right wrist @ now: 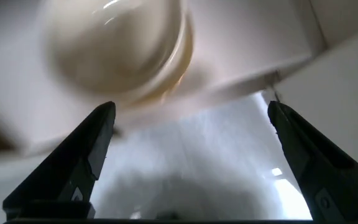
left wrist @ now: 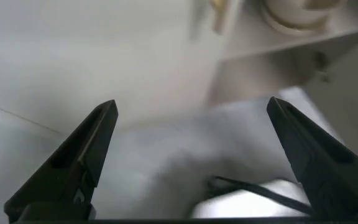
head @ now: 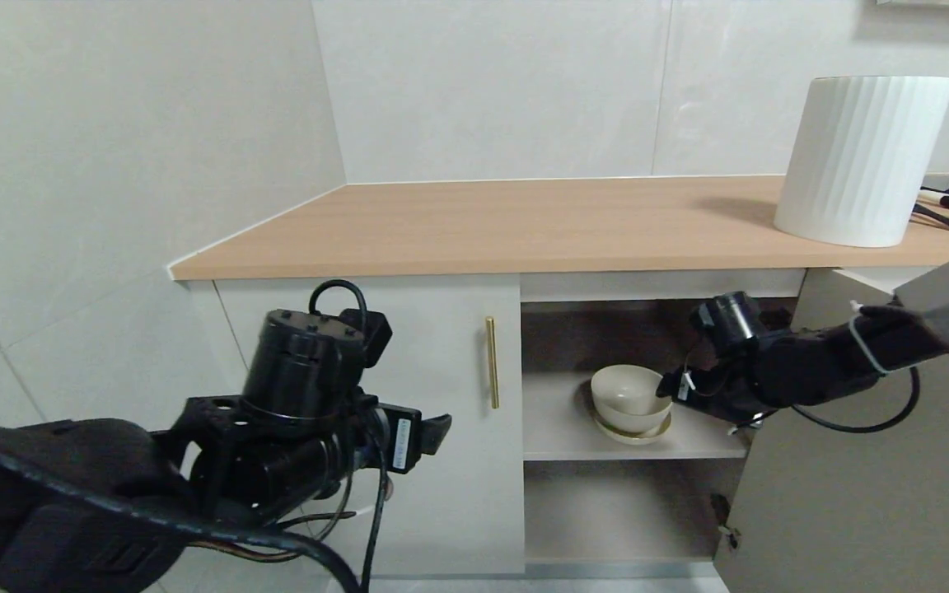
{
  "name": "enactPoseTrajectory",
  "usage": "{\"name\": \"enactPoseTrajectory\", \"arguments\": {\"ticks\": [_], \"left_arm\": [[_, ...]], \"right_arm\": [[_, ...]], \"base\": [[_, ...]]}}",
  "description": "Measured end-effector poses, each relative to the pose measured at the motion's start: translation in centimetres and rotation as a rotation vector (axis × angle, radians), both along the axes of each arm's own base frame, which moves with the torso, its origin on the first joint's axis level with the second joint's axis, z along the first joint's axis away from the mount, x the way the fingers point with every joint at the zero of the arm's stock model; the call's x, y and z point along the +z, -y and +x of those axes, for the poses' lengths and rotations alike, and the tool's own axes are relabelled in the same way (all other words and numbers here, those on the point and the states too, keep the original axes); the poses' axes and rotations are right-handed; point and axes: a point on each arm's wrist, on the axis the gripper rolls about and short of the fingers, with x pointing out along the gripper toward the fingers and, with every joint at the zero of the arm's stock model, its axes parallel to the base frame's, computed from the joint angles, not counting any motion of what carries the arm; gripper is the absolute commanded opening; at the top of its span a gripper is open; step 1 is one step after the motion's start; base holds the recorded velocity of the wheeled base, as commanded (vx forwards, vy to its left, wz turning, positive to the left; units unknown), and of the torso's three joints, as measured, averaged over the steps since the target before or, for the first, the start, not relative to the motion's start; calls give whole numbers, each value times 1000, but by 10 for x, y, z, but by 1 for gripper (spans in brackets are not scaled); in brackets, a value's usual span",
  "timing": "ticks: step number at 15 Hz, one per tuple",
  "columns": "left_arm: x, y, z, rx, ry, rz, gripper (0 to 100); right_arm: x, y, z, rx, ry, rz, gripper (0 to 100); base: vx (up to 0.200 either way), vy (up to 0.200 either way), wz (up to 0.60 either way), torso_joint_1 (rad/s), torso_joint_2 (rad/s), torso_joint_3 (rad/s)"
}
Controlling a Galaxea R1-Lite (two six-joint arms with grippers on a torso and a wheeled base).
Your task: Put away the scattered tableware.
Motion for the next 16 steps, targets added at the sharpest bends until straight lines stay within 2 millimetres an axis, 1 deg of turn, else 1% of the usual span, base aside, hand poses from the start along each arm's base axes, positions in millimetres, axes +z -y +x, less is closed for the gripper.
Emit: {"name": "enactPoseTrajectory", "arguments": {"ticks": [2,4,5,6,7,9,10,12,16], "left_arm": [[16,-15,-13,4,58,11,100],[23,-26,-26,14,83,11,100],[25,-31,-31,22,88,7,100],[24,-35,-36,34,82,-1,100],[22,-39,-39,45,76,-8,100],[14,-45,-45,67,57,9,100],[12,-47,-47,75,51,12,100],[10,-49,-49,78,45,17,100],[6,-50,-52,78,33,26,100]], "right_arm": [[42,5,-33,63,1,36,100],[74,10,-69,110,-28,53,100],[86,10,-85,131,-20,62,100],[94,9,-100,155,-10,69,100],[99,8,-116,180,-6,71,100],[106,9,-142,221,14,70,100],[111,10,-151,236,29,72,100],[118,11,-162,255,57,77,100],[122,11,-168,266,76,81,100]], "base": [[0,0,0,0,0,0],[0,0,0,0,0,0],[0,0,0,0,0,0],[-200,0,0,2,2,2],[-200,0,0,-2,7,7],[-200,0,0,7,-5,0],[-200,0,0,-7,-7,7],[-200,0,0,-5,2,-5],[-200,0,0,4,2,-1]]}}
